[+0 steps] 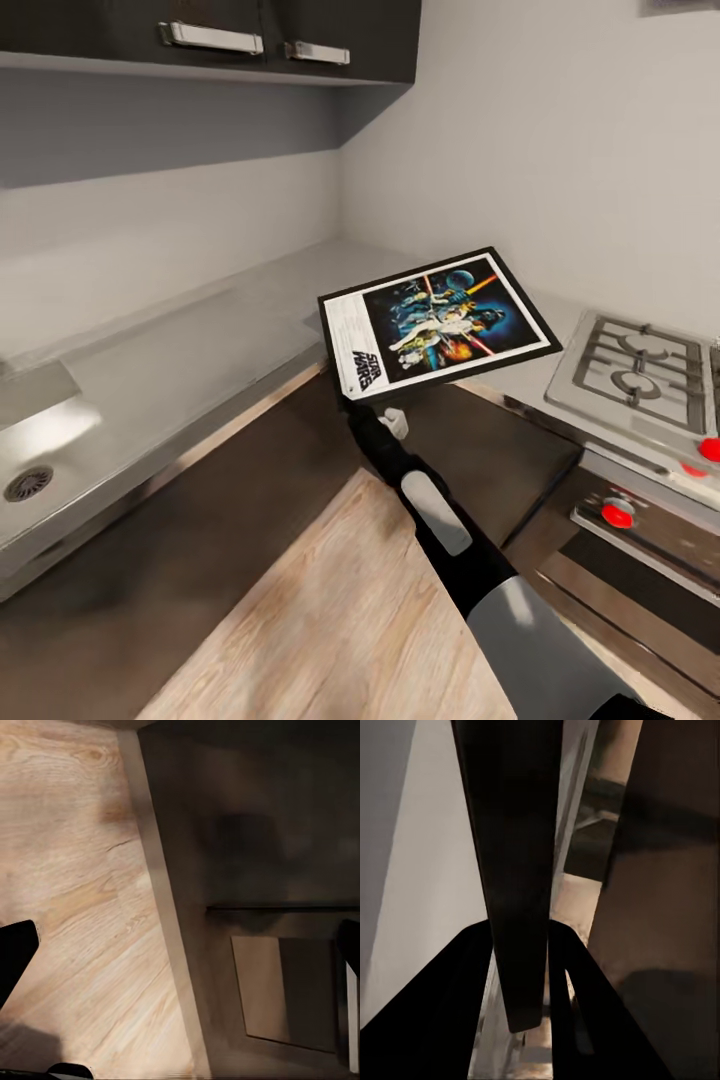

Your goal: Pick up the poster from the kitchen countertop and hang it on one of the wall nails in the kitchen.

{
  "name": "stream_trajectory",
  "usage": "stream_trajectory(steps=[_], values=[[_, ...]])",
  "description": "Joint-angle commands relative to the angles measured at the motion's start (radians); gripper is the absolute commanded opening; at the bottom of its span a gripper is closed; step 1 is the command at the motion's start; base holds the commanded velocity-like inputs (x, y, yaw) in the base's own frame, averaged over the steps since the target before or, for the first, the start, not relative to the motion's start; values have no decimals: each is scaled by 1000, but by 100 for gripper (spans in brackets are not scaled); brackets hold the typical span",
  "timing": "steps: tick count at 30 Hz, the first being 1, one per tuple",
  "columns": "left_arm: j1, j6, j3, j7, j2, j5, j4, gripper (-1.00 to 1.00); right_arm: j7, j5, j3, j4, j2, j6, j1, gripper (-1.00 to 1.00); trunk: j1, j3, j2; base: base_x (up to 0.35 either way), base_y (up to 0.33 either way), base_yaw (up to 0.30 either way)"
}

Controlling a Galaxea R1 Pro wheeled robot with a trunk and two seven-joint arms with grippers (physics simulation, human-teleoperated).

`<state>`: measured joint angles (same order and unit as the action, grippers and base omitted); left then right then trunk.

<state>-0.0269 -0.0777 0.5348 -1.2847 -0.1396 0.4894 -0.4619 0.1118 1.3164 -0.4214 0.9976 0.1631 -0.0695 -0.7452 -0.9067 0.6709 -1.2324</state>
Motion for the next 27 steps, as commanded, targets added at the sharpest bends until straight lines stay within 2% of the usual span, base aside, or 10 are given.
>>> stream_trajectory(steps=[1, 2, 4, 7, 12, 13, 15, 19, 22, 27], values=[[-1, -8, -1, -2, 0, 5, -1, 100, 9, 10, 0, 2, -2, -5, -1, -100, 1, 1, -1, -337, 0, 0], [-1, -8, -1, -2, 0, 5, -1, 100, 16, 10, 0, 5, -5, -7, -1, -100, 1, 1, -1, -337, 0, 0], [-1, -8, -1, -2, 0, 4, -1, 100, 42, 9, -2, 29, -39, -13, 1, -100, 1, 1, -1, -337, 0, 0], [-1, -8, -1, -2, 0, 4, -1, 100, 50, 9, -4, 48, -69, -15, 2, -100, 1, 1, -1, -337, 0, 0], [-1, -8, -1, -2, 0, 4, -1, 100, 97, 7, -5, 63, -96, -15, 3, -100, 1, 1, -1, -337, 0, 0], [-1, -8, -1, -2, 0, 4, -1, 100, 110, -3, -5, 64, -101, -15, 4, -100, 1, 1, -1, -337, 0, 0], [-1, -8, -1, -2, 0, 4, -1, 100, 130, -60, -5, 74, -110, -16, 4, -100, 1, 1, -1, -337, 0, 0], [-1, -8, -1, -2, 0, 4, -1, 100, 157, -136, -5, 86, -116, -17, 9, -100, 1, 1, -1, -337, 0, 0], [-1, -8, -1, -2, 0, 4, -1, 100, 179, -157, -5, 89, -121, -18, 11, -100, 1, 1, -1, -337, 0, 0], [-1, -8, -1, -2, 0, 3, -1, 100, 230, -177, -5, 91, -159, -18, 13, -100, 1, 1, -1, -337, 0, 0]])
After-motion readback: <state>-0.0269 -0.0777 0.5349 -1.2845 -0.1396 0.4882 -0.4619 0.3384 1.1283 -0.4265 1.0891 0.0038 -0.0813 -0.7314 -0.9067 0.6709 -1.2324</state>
